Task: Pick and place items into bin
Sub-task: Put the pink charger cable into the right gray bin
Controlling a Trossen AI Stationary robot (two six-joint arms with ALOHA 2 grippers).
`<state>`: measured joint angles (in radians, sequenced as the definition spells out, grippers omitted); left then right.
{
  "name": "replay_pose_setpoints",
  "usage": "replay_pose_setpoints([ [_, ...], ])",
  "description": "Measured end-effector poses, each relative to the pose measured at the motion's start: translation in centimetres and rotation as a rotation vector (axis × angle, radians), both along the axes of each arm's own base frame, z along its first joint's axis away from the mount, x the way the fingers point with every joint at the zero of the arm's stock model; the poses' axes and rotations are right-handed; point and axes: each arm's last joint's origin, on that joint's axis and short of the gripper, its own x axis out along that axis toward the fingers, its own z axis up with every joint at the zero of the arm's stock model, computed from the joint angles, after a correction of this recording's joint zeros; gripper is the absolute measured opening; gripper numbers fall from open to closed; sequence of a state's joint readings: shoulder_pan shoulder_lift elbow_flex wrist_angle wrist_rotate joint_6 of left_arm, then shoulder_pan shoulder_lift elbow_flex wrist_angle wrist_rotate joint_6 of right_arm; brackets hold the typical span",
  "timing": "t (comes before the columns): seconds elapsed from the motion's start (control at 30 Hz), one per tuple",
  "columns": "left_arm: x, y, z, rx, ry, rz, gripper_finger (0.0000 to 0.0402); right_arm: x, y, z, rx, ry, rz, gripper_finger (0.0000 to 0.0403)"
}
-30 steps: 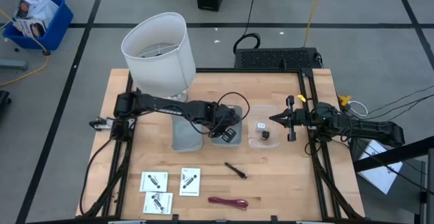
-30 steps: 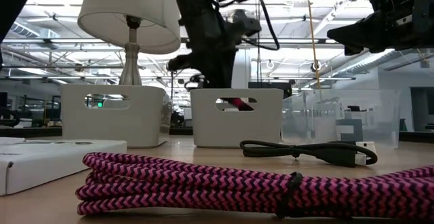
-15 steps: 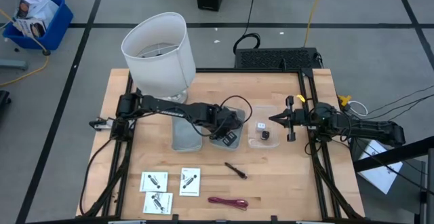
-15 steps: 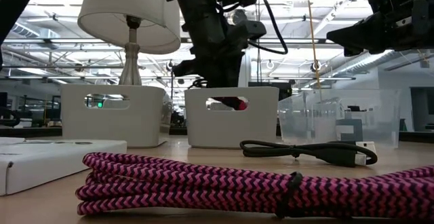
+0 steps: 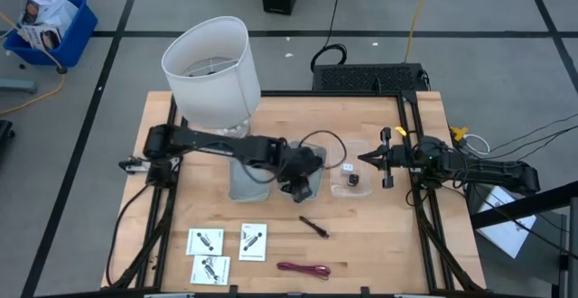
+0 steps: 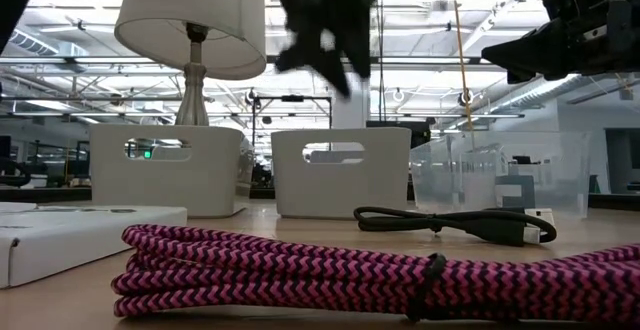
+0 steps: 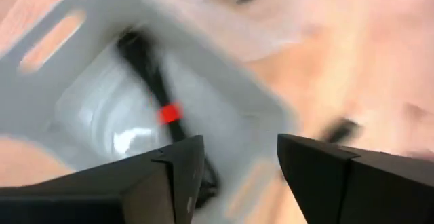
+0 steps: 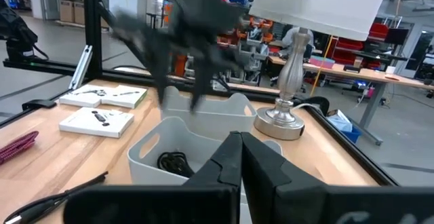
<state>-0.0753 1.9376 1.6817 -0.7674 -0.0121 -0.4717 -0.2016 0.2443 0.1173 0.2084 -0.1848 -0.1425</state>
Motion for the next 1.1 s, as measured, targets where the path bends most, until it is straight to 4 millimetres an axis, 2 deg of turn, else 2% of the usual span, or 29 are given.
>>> replay_pose_setpoints([
  [0.1,-0.6,-2.9,1.5,0.049,-0.063,-0.148,0.0193,0.0,0.0,0.0,0.001,0.004,0.0,0.0],
  [0.2,-1.2,-6.3,1.4,0.115,-0.072,-0.259,0.0193,0.0,0.0,-0.1,-0.002,0.007,0.0,0.0],
  [0.47,-3.3,-14.7,-1.9,0.095,-0.15,-0.428,0.0193,0.1,0.0,-0.1,0.008,0.013,0.0,0.0],
  [0.57,-4.3,-16.5,-2.9,0.12,-0.179,-0.457,0.0193,0.1,0.0,-0.1,0.01,0.009,0.0,0.0],
  [0.7,-5.2,-17.9,-3.7,0.183,-0.209,-0.437,0.0193,0.1,0.0,-0.1,0.028,0.011,0.0,0.0],
  [0.83,-5.9,-18.6,-4.2,0.281,-0.201,-0.489,0.0182,0.1,0.0,-0.1,0.029,0.012,0.0,0.0],
  [0.97,-6.0,-17.9,-3.5,0.468,-0.218,-0.501,0.0127,0.1,0.0,-0.1,0.029,0.012,0.0,0.0],
  [1.1,-5.8,-16.1,-1.5,0.521,-0.269,-0.519,0.0045,0.1,0.0,-0.1,0.036,0.011,0.0,0.0],
])
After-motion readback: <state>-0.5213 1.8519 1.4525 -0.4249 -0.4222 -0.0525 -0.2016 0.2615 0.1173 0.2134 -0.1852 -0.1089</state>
